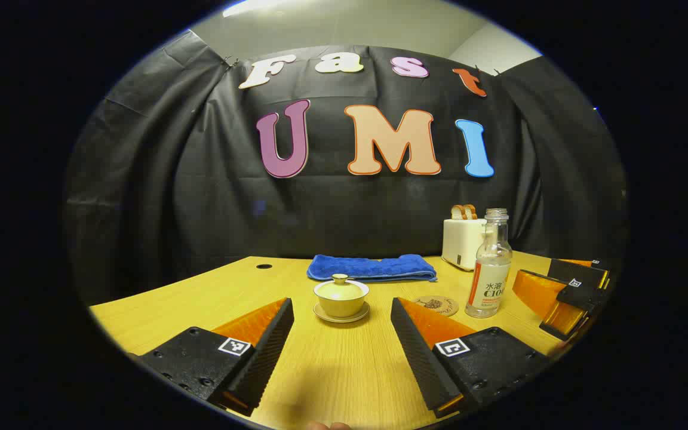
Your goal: Open the teacup lid with one hand, grasp the water bottle and pour water into the teacup with the other hand; after pouring, place the water bottle on the coaster and then close the teacup lid.
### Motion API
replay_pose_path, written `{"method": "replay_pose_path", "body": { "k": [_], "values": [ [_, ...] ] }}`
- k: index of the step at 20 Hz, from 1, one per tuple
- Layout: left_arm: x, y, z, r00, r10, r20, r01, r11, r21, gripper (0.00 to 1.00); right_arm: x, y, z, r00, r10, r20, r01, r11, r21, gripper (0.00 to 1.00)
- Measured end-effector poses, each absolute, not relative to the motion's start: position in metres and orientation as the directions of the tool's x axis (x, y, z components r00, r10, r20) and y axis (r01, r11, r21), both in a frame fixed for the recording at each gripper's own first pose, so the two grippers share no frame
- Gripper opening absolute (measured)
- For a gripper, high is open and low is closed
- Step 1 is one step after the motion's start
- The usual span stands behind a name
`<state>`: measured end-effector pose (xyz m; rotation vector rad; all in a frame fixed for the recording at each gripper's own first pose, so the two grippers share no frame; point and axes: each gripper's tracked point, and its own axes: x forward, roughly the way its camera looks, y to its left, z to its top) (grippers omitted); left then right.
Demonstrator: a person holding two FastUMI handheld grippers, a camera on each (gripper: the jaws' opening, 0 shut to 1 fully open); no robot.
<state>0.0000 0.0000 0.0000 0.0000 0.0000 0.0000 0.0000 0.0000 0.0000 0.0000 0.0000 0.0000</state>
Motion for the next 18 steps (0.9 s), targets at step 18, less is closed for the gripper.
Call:
{"method": "replay_pose_path", "body": {
  "k": [18],
  "values": [
    [0.0013, 0.0004, -0.0003, 1.000, -0.001, 0.000, 0.001, 1.000, 0.000, 0.95, -0.0004, 0.0000, 0.0005, 1.000, 0.003, 0.002, -0.003, 1.000, 0.000, 1.00]
  ]
}}
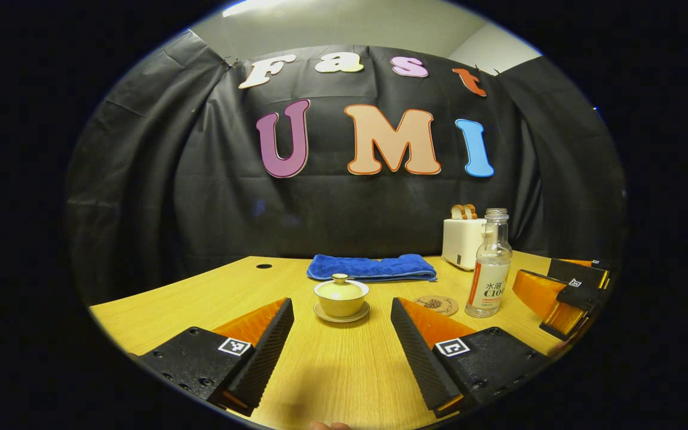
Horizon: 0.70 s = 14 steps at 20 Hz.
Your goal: Open the teacup lid with one hand, grasp the water bottle and pour water into the teacup with the other hand; after pouring, place the water bottle on the coaster and then close the teacup lid.
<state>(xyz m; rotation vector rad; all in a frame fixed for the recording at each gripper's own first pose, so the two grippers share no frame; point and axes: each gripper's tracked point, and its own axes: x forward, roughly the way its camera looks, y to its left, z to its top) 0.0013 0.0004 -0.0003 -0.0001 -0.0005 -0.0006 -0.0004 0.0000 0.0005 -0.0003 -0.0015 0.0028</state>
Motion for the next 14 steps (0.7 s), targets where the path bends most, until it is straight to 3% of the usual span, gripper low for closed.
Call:
{"method": "replay_pose_path", "body": {
  "k": [14],
  "values": [
    [0.020, 0.001, 0.000, 1.000, -0.017, 0.009, 0.017, 1.000, 0.004, 0.95, 0.001, 0.000, 0.000, 1.000, 0.004, 0.000, -0.004, 1.000, 0.000, 1.00]
  ]
}}
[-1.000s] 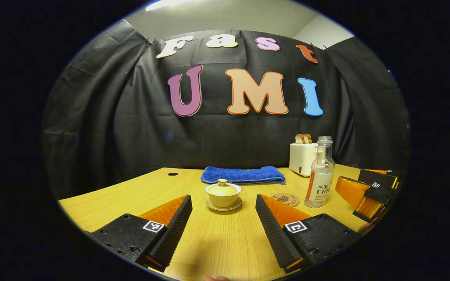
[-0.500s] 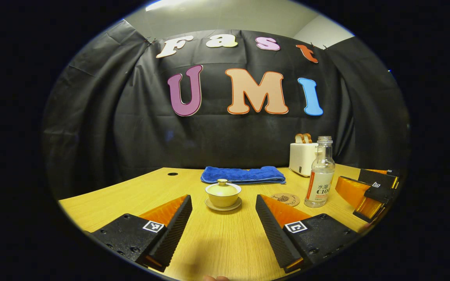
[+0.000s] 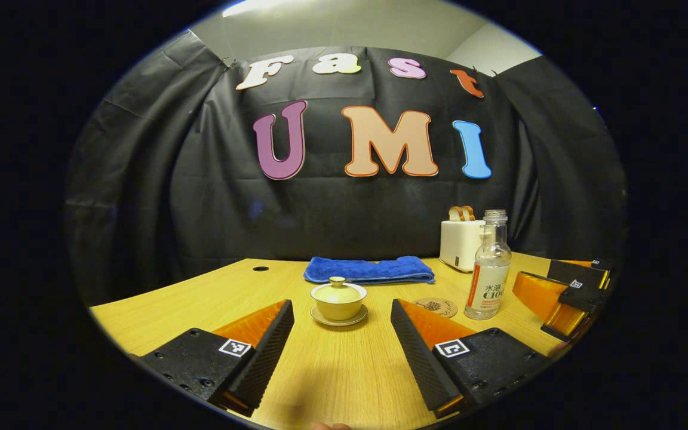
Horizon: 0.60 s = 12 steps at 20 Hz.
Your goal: Open the teacup lid with one hand, grasp the water bottle and pour water into the teacup with the other hand; after pouring, place the water bottle on the coaster and then close the teacup lid.
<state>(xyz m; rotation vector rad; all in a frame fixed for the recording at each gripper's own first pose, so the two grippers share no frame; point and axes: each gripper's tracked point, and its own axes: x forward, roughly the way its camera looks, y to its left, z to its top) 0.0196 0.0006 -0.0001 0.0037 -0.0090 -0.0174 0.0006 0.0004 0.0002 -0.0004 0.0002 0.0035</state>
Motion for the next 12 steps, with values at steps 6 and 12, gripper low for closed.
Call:
{"method": "replay_pose_path", "body": {
  "k": [6, 12],
  "values": [
    [0.087, 0.005, -0.002, 1.000, -0.024, 0.005, 0.024, 1.000, 0.005, 0.96, 0.003, -0.003, 0.000, 1.000, -0.003, 0.000, 0.003, 1.000, -0.001, 1.00],
    [0.143, 0.009, -0.005, 1.000, -0.016, -0.005, 0.016, 1.000, 0.008, 0.95, 0.009, -0.027, 0.001, 0.999, -0.041, 0.001, 0.041, 0.999, -0.002, 1.00]
  ]
}}
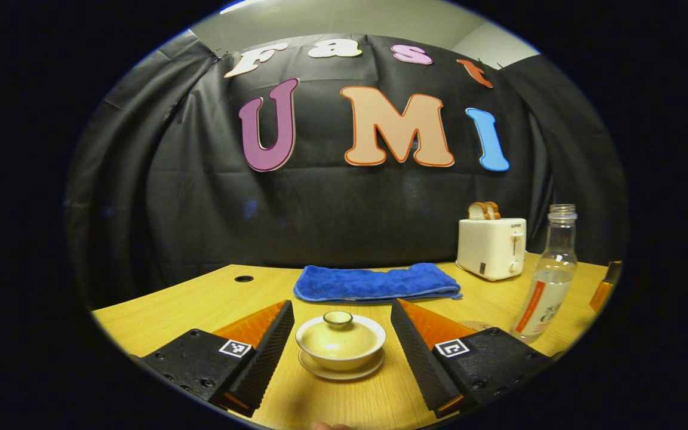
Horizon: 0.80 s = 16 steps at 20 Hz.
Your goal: Open the teacup lid with one hand, grasp the water bottle and pour water into the teacup with the other hand; after pouring, place the water bottle on the coaster and then close the teacup lid.
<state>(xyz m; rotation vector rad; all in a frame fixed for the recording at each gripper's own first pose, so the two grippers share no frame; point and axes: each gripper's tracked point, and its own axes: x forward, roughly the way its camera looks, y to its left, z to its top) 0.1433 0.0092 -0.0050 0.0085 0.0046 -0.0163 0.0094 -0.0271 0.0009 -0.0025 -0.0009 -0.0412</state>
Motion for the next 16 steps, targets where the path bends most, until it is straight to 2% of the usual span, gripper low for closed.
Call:
{"method": "replay_pose_path", "body": {
  "k": [3, 6, 13, 16],
  "values": [
    [0.162, 0.012, -0.006, 1.000, -0.001, -0.011, 0.001, 1.000, 0.013, 0.95, 0.012, -0.034, 0.000, 0.999, -0.054, 0.001, 0.054, 0.999, -0.003, 1.00],
    [0.171, 0.012, -0.016, 0.997, 0.014, -0.074, -0.011, 0.999, 0.044, 0.94, 0.013, -0.037, 0.002, 0.998, -0.059, 0.002, 0.059, 0.998, -0.003, 0.99],
    [0.177, 0.006, -0.027, 0.989, 0.012, -0.147, 0.004, 0.995, 0.104, 0.96, 0.014, -0.037, 0.001, 0.998, -0.058, 0.003, 0.058, 0.998, -0.003, 1.00],
    [0.178, 0.006, -0.027, 0.987, -0.005, -0.159, 0.020, 0.996, 0.089, 0.90, 0.014, -0.037, 0.001, 0.998, -0.057, 0.002, 0.057, 0.998, -0.003, 1.00]
  ]
}}
